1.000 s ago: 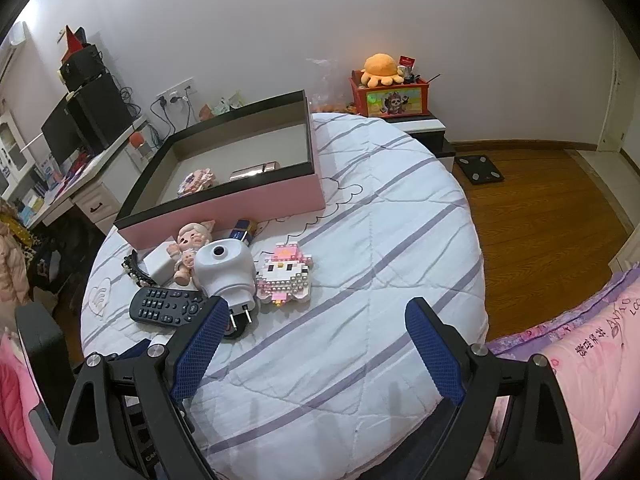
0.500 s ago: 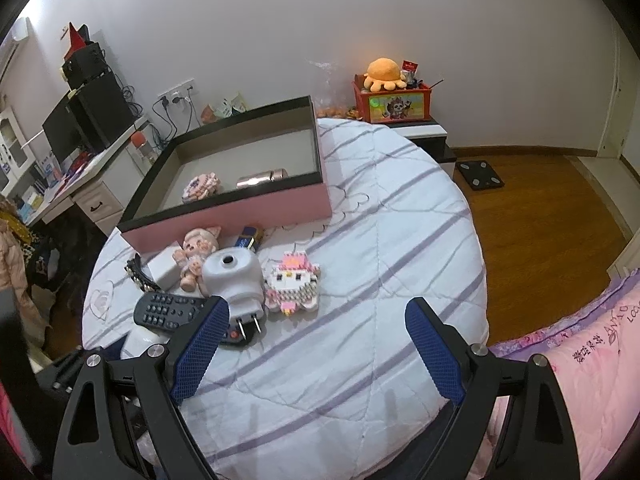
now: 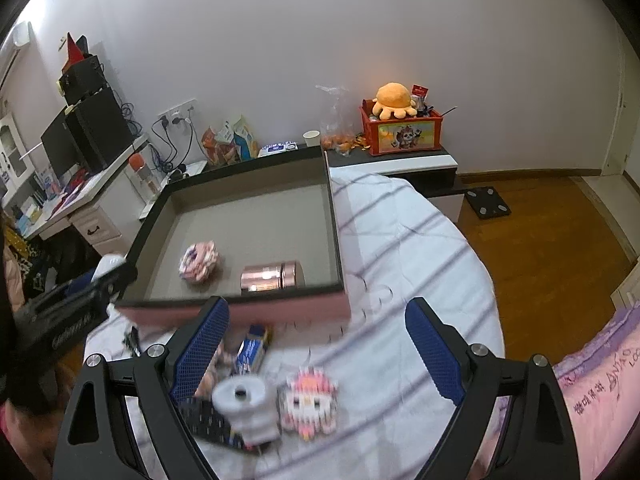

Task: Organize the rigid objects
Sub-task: 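Carry the earbud case into the box tray and open the left gripper, then reach the right gripper to the white plug device and grasp it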

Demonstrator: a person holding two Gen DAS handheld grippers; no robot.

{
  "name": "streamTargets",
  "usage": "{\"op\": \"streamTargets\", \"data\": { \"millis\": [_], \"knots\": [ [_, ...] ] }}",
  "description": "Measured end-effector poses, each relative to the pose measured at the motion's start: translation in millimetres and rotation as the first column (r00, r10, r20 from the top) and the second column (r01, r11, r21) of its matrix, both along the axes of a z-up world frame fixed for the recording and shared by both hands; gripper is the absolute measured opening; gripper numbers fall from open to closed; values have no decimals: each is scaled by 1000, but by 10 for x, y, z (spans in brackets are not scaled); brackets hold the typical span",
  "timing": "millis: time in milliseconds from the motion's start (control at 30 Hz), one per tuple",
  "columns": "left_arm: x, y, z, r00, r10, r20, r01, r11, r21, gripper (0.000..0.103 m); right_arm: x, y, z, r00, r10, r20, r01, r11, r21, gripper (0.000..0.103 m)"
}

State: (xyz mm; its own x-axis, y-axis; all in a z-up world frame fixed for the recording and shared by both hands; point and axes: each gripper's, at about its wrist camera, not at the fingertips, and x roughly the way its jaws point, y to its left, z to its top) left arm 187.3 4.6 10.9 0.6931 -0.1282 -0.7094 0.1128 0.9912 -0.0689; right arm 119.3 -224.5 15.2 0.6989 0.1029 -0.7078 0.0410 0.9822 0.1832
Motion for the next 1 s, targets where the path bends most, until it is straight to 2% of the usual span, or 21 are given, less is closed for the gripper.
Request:
{"op": "streamTargets", "data": {
  "millis": [167, 300, 367, 433, 467, 500, 600, 667, 833, 1000],
  "knots": [
    [445, 89, -348, 997, 22, -73, -22, 1000, 1, 45, 252, 61, -103, 1000, 8, -27, -8, 1000, -5, 91],
    [596, 92, -597, 992, 19, -127, -19, 1000, 0, 46, 396, 117, -225, 998, 20, -61, -20, 1000, -7, 91],
    [613, 73, -630, 992, 26, -120, -22, 999, 34, 47, 447, 141, -273, 997, 24, -75, -24, 1000, -9, 91],
    [632, 103, -638, 991, 36, -127, -33, 999, 25, 59, 475, 161, -302, 996, 30, -83, -31, 999, -11, 91],
    [632, 111, -622, 992, 42, -118, -39, 999, 26, 74, 485, 176, -311, 996, 34, -85, -35, 999, -13, 91],
    [617, 115, -603, 994, 35, -107, -34, 999, 16, 81, 488, 190, -315, 996, 36, -87, -37, 999, -15, 91],
    [540, 112, -509, 996, 30, -79, -30, 1000, 3, 93, 466, 217, -310, 995, 41, -86, -43, 999, -18, 91],
    [465, 123, -432, 998, 44, -53, -43, 999, 19, 98, 432, 226, -288, 996, 42, -82, -43, 999, -19, 91],
    [170, 223, -239, 998, 62, -11, -62, 998, -15, 101, 258, 221, -192, 998, 35, -58, -36, 999, -24, 91],
    [-181, 289, -142, 997, 73, 4, -73, 997, -11, 103, 31, 211, -115, 999, 24, -42, -25, 999, -26, 91]
  ]
}}
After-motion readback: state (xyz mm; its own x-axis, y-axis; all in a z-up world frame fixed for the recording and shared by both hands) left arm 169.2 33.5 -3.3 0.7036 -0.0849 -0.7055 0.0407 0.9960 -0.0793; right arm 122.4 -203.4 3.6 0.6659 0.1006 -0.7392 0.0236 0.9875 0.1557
